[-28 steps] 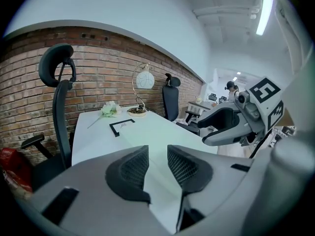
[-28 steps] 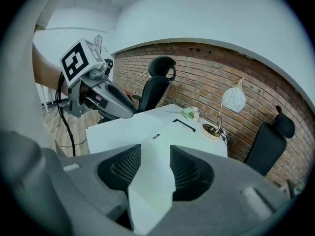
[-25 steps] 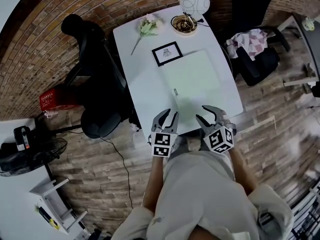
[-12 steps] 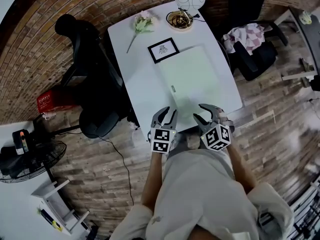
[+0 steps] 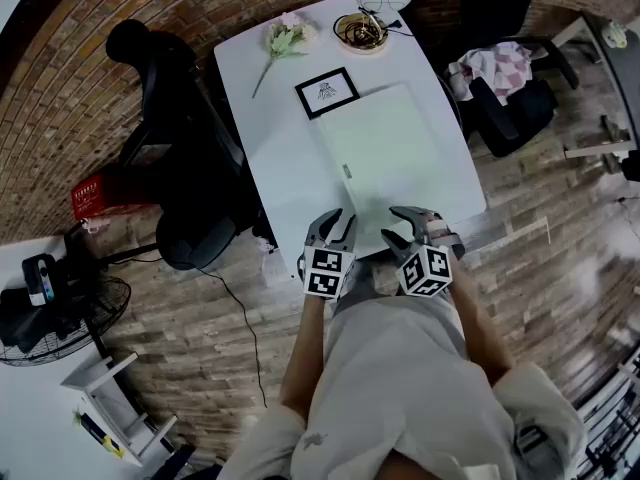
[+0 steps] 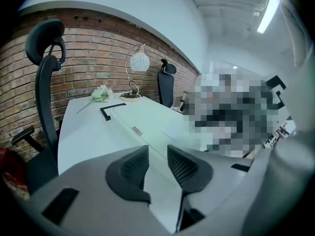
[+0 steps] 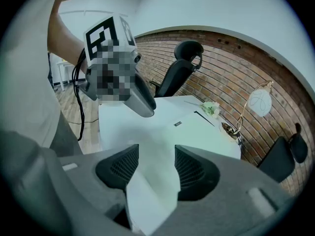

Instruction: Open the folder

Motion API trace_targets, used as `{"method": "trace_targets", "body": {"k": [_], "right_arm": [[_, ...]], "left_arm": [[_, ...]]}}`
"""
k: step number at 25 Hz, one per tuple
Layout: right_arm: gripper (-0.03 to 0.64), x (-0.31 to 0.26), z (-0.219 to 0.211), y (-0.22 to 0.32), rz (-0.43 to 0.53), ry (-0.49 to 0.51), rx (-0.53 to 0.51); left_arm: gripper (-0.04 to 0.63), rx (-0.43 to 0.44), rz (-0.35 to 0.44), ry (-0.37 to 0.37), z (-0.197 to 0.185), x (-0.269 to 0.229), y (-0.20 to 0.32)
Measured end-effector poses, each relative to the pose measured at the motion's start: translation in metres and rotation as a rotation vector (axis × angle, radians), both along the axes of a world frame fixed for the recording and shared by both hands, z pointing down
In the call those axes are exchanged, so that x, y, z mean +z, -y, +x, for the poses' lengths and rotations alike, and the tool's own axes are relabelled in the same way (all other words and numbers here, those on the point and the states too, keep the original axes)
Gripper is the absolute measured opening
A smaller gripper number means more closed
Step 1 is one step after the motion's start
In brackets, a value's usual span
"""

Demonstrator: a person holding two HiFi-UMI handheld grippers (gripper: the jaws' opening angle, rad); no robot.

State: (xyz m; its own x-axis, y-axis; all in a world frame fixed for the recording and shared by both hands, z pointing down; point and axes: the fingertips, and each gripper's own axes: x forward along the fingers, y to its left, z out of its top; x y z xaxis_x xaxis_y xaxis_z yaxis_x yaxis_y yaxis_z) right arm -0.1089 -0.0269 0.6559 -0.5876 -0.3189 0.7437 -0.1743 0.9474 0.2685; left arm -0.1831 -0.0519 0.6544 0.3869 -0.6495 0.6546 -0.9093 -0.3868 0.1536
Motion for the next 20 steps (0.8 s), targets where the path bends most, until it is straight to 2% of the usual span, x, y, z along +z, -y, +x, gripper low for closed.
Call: {"method": "trace_targets", "body": {"k": [8,20], "right_arm": [[0.25,0.021,-0.011,-0.01,0.001,-0.059,-0.121],[0.255,0.045,-0.02,-0.016,0.007,-0.117,-0.202]], "left_arm": [[0.117,0.0,-0.019,-0.003,0.004,0.009,0.0],[0.117,-0.001,-0.046,-0.001,0.003,0.021,-0.001]]}}
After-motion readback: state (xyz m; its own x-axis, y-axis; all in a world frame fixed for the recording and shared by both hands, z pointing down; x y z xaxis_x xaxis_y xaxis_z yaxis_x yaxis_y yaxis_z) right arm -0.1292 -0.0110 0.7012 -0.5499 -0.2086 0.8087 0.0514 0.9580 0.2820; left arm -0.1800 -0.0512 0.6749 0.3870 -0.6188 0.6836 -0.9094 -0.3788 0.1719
